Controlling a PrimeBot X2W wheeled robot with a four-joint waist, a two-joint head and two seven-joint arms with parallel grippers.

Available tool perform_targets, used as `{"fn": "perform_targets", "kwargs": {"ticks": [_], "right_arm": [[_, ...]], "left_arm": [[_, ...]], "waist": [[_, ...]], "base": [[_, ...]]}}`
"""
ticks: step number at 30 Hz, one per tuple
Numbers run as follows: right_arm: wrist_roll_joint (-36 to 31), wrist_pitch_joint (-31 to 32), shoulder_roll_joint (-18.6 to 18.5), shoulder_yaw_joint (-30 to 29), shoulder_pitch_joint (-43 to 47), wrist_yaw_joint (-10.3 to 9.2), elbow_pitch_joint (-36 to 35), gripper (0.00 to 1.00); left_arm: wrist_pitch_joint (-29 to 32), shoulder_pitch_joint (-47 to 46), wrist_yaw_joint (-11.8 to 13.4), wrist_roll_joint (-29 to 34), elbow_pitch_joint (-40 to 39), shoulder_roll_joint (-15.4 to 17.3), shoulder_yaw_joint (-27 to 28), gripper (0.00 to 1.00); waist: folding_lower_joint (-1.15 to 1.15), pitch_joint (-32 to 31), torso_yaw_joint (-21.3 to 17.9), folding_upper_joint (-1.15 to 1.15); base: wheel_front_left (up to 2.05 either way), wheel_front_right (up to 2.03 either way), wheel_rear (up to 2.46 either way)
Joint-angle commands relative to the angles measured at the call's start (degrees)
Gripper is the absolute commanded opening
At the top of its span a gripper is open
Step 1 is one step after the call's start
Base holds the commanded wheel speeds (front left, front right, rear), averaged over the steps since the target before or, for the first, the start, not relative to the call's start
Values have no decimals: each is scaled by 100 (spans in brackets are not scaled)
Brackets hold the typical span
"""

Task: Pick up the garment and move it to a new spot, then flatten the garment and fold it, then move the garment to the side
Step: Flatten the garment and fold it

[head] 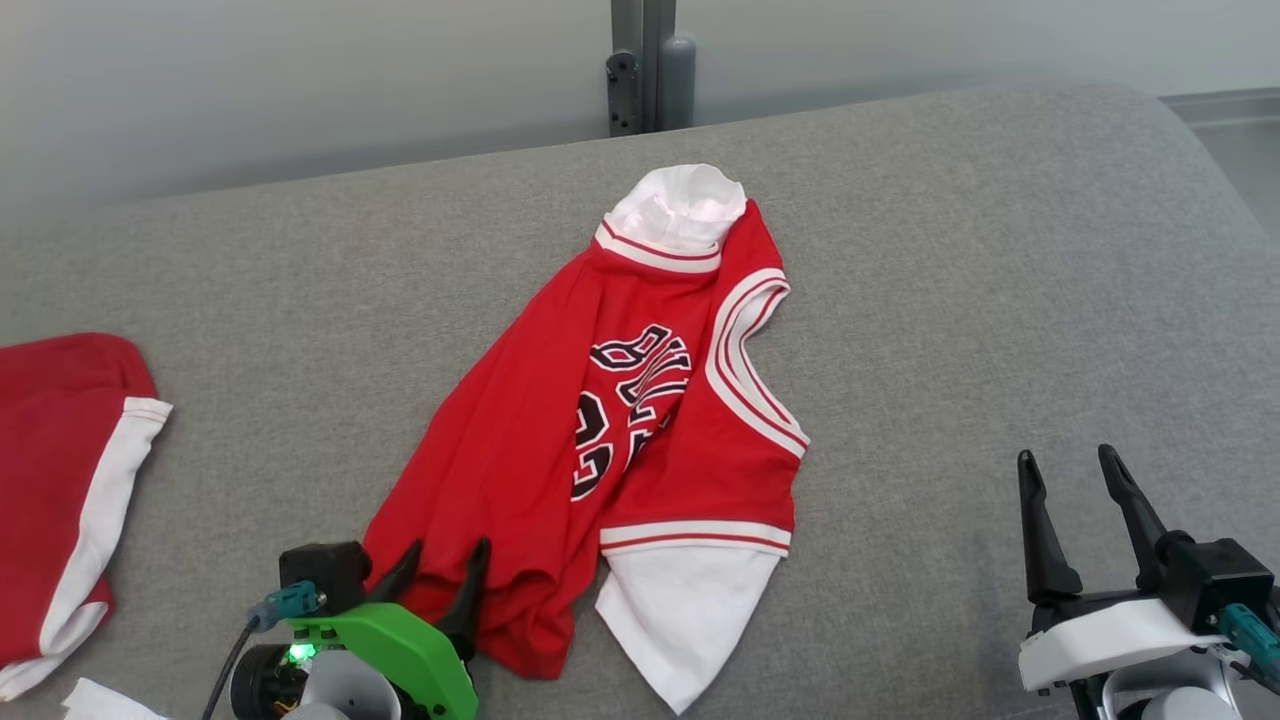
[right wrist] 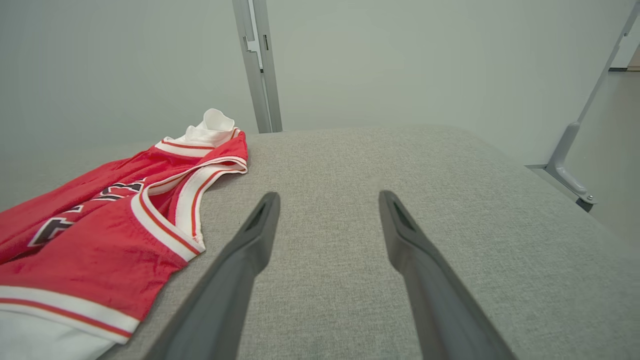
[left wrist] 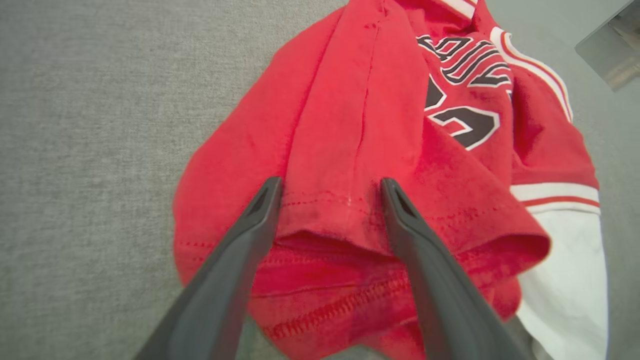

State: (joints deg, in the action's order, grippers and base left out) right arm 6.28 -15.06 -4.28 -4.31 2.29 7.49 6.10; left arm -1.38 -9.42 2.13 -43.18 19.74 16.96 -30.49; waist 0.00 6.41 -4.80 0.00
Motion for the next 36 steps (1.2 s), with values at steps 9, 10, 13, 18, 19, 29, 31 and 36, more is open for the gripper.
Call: {"fn": "perform_targets", "kwargs": {"ticks": [9,10,13,18,19,29,31,36], "right_arm": [[46,-18,70,-63,-106,0,47,100],[50,-18,73,-60,-122,0,51,100],[56,-18,84,-54,-160,0,69,100],[71,-18,98,59,-328,0,100,100],[72,-18,100,97,-369,0,106,100],[149,-18,115,205,-737,0,145,100],[194,-18,125,177,-695,0,164,100],[324,-18,129,83,-513,0,221,100]], "left_arm": [[257,-206,-34,3,-311,295,9,0],[242,-249,-4,-21,-417,343,76,0],[291,-435,88,-163,-851,497,348,0],[635,-1081,215,-234,-1195,1151,926,0],[729,-1237,216,-179,-1104,1340,1012,0],[974,-2593,38,-65,706,1987,1348,100],[828,-2699,23,30,894,2007,1341,100],[522,-2468,66,93,991,1949,1328,100]], "waist": [[0,227,-207,0],[0,244,-216,0],[0,280,-229,0],[0,441,-345,0],[0,486,-394,0],[0,1038,-957,0],[0,1073,-1017,0],[0,923,-1065,0]], "base": [[0,0,0],[0,0,0],[0,0,0],[0,0,0],[0,0,0],[0,0,0],[0,0,0],[0,0,0]]}}
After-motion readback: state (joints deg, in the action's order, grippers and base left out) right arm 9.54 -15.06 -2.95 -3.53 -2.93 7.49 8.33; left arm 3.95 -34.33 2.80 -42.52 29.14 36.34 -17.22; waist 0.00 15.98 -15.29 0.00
